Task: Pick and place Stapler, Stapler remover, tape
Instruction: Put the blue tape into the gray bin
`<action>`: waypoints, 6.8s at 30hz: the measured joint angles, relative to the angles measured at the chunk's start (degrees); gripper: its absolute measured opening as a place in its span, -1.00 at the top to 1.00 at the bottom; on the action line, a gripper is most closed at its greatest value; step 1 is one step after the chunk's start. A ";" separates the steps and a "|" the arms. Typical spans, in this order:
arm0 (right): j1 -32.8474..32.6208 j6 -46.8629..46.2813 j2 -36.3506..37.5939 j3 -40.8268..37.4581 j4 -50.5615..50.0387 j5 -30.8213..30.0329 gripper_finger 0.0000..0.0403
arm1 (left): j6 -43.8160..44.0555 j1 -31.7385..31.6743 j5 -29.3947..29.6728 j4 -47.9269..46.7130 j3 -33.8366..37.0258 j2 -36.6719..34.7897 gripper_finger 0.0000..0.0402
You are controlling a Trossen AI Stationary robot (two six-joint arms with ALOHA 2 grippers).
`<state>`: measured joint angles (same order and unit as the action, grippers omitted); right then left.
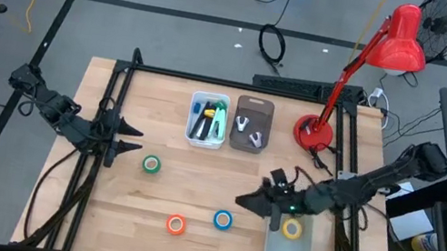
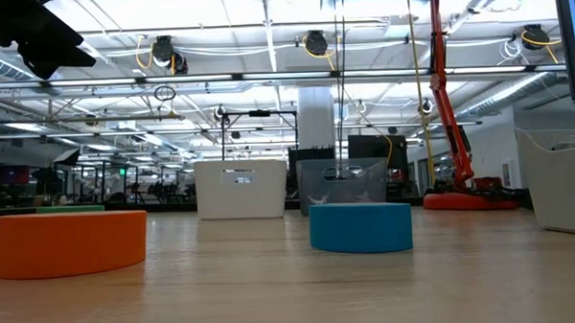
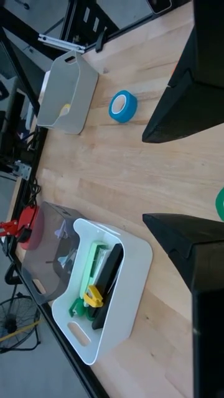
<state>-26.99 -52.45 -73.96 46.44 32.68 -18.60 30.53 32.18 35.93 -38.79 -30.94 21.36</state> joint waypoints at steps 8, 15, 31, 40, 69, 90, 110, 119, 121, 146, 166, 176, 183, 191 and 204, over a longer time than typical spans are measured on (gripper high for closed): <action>8.26 1.57 -6.45 9.59 -22.43 19.30 0.78 | 1.60 -0.01 0.01 0.00 0.00 0.00 0.01; 12.52 8.99 -13.28 21.08 -45.34 31.18 0.65 | 1.68 -0.02 0.04 -0.02 0.00 0.00 0.01; 14.63 15.35 -25.38 24.67 -48.82 44.28 0.25 | 1.31 0.00 0.13 -0.09 -0.02 0.00 0.01; 14.63 26.39 -32.13 34.09 -63.54 41.94 0.33 | 1.29 -0.02 0.12 -0.11 0.00 0.00 0.01; 14.05 33.47 -39.18 36.62 -64.43 29.21 0.33 | 1.27 -0.01 0.06 -0.16 0.00 0.00 0.01; 13.80 29.06 -44.68 36.76 -64.21 27.75 0.62 | 1.26 0.00 0.01 -0.22 0.00 0.00 0.01; 12.54 14.15 -21.97 36.54 -65.78 27.61 0.82 | 1.33 -0.01 0.04 -0.13 0.00 -0.01 0.01; 4.83 2.28 -8.51 36.50 -85.91 25.23 0.82 | 1.32 0.00 0.06 -0.11 0.00 -0.01 0.01; 2.23 -0.40 -7.40 35.38 -88.62 24.41 0.82 | 1.29 0.00 0.12 -0.11 0.00 0.00 0.01; -12.62 -5.02 -6.66 5.18 -73.95 30.72 0.82 | 3.21 -0.02 0.14 0.09 0.00 0.00 0.01; -12.50 -3.22 -6.64 -0.19 -67.77 31.90 0.80 | 2.99 0.00 0.65 0.05 -0.01 -0.01 0.01; -12.34 -2.08 -6.68 -0.33 -65.74 33.64 0.74 | 2.75 -0.02 0.67 -0.02 0.00 0.00 0.01; -12.34 -0.65 -6.66 -0.31 -65.14 35.47 0.74 | 2.47 0.00 1.10 -0.07 0.00 0.00 0.01; -12.34 -0.63 -6.66 -0.28 -64.91 35.52 0.73 | 0.70 -0.01 3.74 -0.07 0.00 -0.01 0.01; -12.32 -0.98 -6.77 -0.33 -63.71 37.17 0.48 | -0.01 -0.01 3.71 -0.08 0.00 -0.01 0.01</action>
<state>-39.31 -53.43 -80.73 46.11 -31.03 18.56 30.51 32.17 39.64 -38.87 -30.94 21.35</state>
